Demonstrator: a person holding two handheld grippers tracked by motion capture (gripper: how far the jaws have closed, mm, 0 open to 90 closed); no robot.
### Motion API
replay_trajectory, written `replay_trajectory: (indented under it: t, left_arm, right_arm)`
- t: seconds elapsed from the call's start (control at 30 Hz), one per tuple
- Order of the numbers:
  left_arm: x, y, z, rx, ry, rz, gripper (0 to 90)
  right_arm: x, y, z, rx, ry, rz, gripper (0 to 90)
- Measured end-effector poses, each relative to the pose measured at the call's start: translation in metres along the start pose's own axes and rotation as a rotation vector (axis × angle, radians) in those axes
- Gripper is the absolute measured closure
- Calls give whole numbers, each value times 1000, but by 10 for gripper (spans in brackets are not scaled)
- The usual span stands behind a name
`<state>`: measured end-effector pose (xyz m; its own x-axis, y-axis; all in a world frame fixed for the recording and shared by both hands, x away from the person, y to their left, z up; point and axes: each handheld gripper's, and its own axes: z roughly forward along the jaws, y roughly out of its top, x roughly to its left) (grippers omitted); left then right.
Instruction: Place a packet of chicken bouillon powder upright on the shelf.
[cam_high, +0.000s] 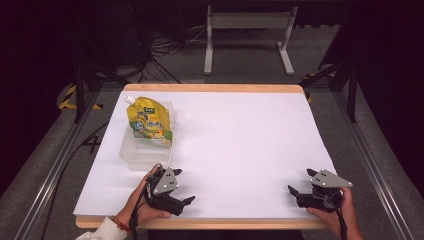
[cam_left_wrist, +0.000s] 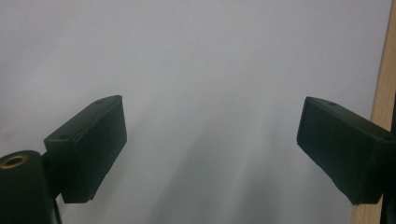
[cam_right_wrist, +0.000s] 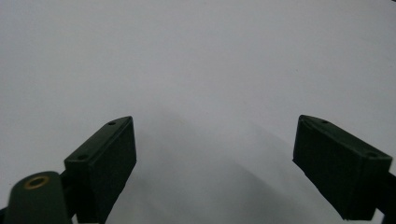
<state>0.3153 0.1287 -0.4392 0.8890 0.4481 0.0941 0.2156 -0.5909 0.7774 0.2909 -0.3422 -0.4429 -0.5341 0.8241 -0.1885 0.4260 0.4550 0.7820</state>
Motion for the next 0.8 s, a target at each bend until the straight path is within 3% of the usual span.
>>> replay_trajectory:
  t: [0.8]
  left_arm:
    - [-1, 4, 11, 32, -39, 18, 88]
  right_arm:
    - [1, 0, -4, -16, -12, -12, 131]
